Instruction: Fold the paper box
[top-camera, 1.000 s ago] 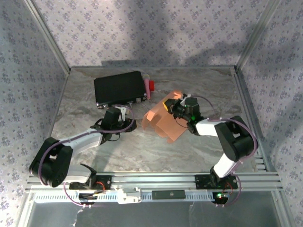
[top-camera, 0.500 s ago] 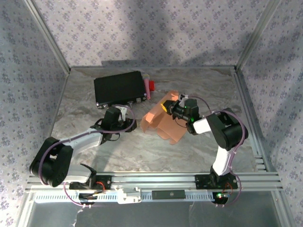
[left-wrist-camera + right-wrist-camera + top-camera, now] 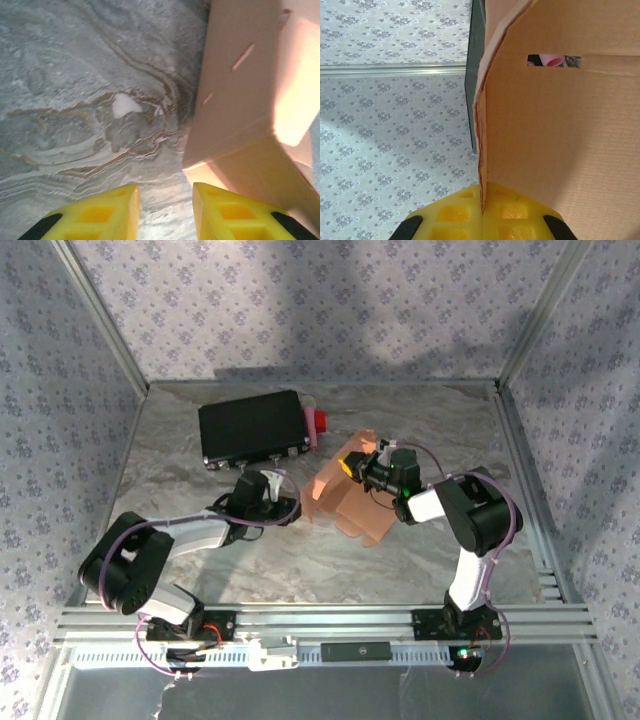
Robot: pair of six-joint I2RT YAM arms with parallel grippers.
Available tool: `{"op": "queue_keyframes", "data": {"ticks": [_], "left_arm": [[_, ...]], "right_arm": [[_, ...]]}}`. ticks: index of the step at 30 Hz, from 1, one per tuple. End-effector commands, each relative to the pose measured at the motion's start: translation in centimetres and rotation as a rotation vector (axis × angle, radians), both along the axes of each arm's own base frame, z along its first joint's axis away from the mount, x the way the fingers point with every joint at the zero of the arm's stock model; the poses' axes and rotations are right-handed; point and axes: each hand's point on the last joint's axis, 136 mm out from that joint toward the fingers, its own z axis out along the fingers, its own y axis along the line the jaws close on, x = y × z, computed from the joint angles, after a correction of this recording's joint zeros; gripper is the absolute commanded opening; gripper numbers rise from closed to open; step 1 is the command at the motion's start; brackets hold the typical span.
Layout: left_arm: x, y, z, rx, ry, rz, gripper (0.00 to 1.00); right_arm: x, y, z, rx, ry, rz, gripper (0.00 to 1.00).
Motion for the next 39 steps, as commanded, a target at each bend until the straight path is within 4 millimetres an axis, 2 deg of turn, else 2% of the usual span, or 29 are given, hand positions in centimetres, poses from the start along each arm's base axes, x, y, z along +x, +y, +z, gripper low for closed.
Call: {"op": "queue_keyframes", "data": {"ticks": [1, 7, 15, 24, 39], "left_arm": [[0.2, -2.1, 1.9, -0.041, -0.086, -0.066, 0.37], [0.4, -2.8, 1.7, -0.015, -0.102, -0.07, 0.37], [0.5, -3.8, 2.2, 0.007, -0.136, -0.081, 0.37], [0.4, -5.5, 2.3, 0.051, -0.169, -0.098, 0.33], [0.6, -6.2, 3.2, 0.092, -0.26, -0.073, 0.32]], "right_arm": [[0.4, 0.5, 1.3, 0.026, -0.036, 0.02, 0.0], [0.4, 0.5, 1.4, 0.028, -0.047, 0.032, 0.0], [0.2, 0.6, 0.5, 0.04, -0.047, 0.054, 0.0], [0.5, 0.8, 1.3, 0.053, -0.056, 0.052, 0.0], [0.7, 0.8, 2.3, 0.094, -0.04, 0.037, 0.0]]}}
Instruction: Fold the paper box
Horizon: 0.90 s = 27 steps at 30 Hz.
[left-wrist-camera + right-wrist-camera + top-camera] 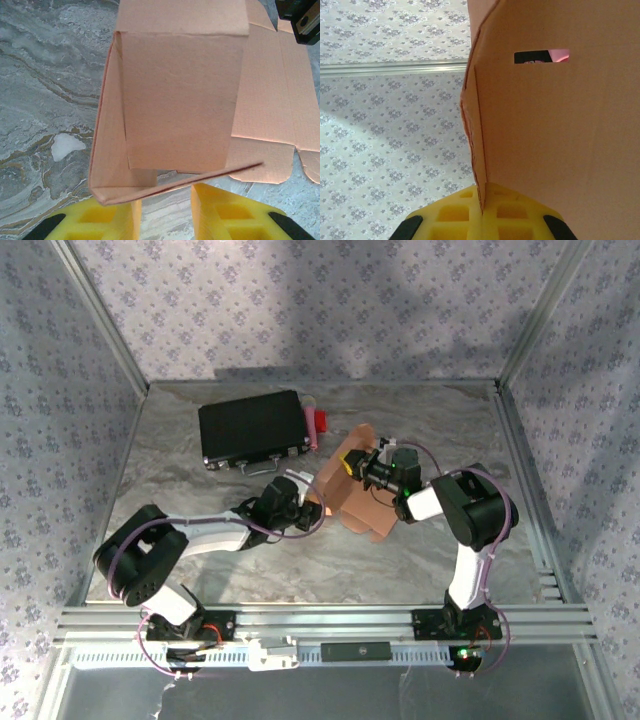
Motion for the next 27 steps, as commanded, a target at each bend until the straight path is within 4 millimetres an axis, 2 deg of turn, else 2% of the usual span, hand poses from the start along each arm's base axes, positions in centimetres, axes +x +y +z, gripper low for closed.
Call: {"op": "queue_keyframes", "data": {"ticks": [1, 7, 12, 16, 19, 27], "left_arm": [[1.0, -1.5, 2.7, -0.042, -0.085, -0.019, 0.31], [0.3, 0.5, 2.6, -0.052, -0.096, -0.015, 0.31], [-1.0, 0.1, 4.2, -0.177, -0.108, -0.165, 0.32], [-2.2, 0.0, 4.2, -0.116, -0.135, -0.278, 0.35], [-2.1, 0.5, 3.7, -0.093, -0.134, -0.282, 0.37], [-0.2, 2.1, 2.4, -0.011, -0.172, -0.175, 0.38]], "right_arm": [[0.3, 0.7, 2.0, 0.047, -0.032, 0.016, 0.0], [0.4, 0.1, 2.4, 0.046, -0.014, 0.013, 0.0], [0.3, 0.2, 2.5, 0.045, -0.012, 0.045, 0.0], [0.6, 0.3, 2.9, 0.045, -0.033, 0.09, 0.0], [0.6, 0.9, 3.1, 0.065, -0.068, 0.143, 0.0], [0.6, 1.4, 2.3, 0.061, -0.07, 0.177, 0.0]]}}
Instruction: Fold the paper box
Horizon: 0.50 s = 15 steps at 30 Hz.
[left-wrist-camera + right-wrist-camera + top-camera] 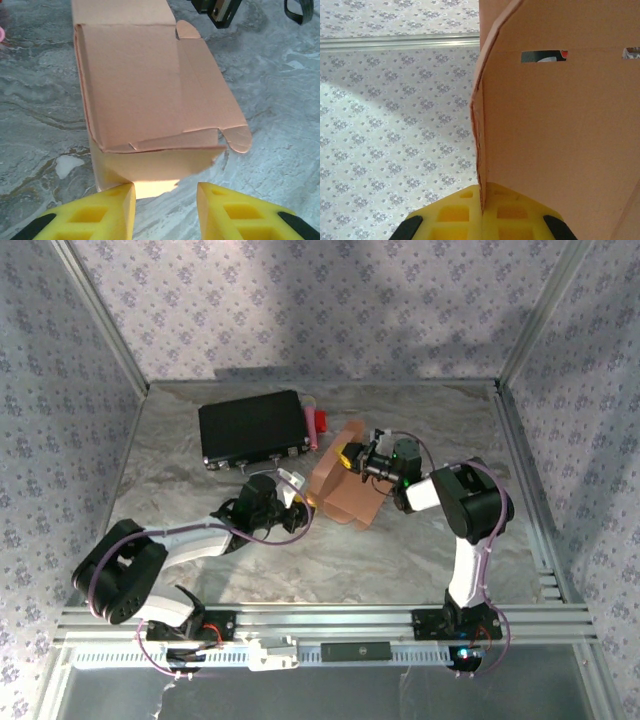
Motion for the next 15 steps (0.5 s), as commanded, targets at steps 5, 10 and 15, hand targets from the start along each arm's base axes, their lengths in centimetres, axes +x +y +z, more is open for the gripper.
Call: {"op": "queue_keyframes", "data": {"ticks": [5, 10, 15], "left_arm": [[0.7, 0.8, -0.7, 0.056, -0.045, 0.022, 0.37], [0.6, 0.7, -1.3, 0.069, -0.032, 0.014, 0.35], [0.6, 0.3, -1.5, 0.065, -0.022, 0.006, 0.35]], "right_arm": [[0.2, 0.7, -1.0, 0.006, -0.027, 0.058, 0.0], [0.2, 0.5, -2.3, -0.008, -0.013, 0.057, 0.0], [0.4, 0.1, -3.4, -0.013, 0.004, 0.052, 0.0]]}}
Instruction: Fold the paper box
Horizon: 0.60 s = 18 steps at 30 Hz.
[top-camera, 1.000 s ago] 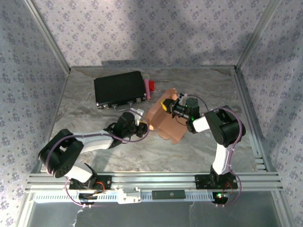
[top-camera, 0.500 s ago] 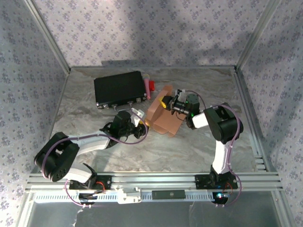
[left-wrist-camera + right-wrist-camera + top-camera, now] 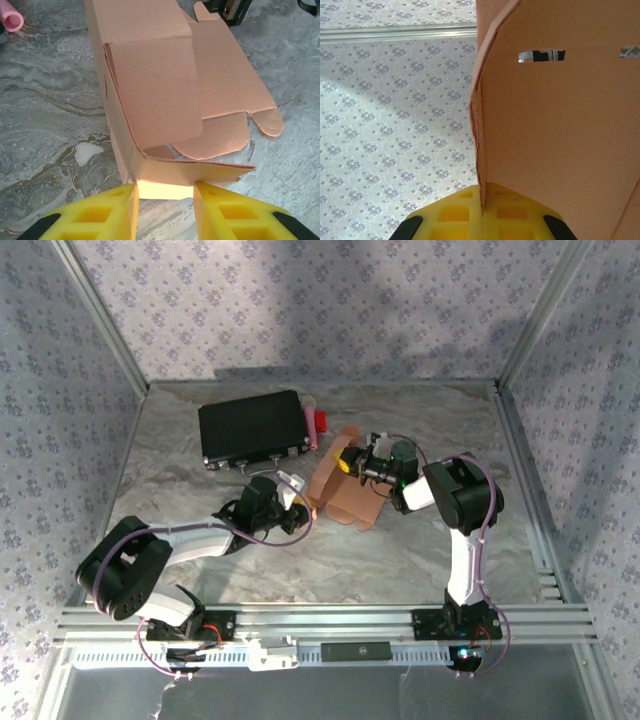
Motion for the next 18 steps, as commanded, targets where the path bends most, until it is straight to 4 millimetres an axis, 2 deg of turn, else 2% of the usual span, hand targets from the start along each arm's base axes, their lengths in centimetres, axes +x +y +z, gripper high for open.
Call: {"op": "queue_keyframes", "data": {"ticks": [1, 10, 18], "left_arm": [[0.2, -0.6, 0.1, 0.001, -0.01, -0.022, 0.35], [0.4, -1.0, -0.4, 0.018, -0.022, -0.027, 0.31], [1.2, -0.7, 0.3, 0.041, -0.106, -0.015, 0.3]], "right_arm": [[0.2, -0.3, -1.1, -0.005, -0.005, 0.01, 0.0], [0.1, -0.2, -0.8, -0.002, -0.005, 0.014, 0.0], [0.0, -0.1, -0.3, 0.002, -0.013, 0.019, 0.0]]}}
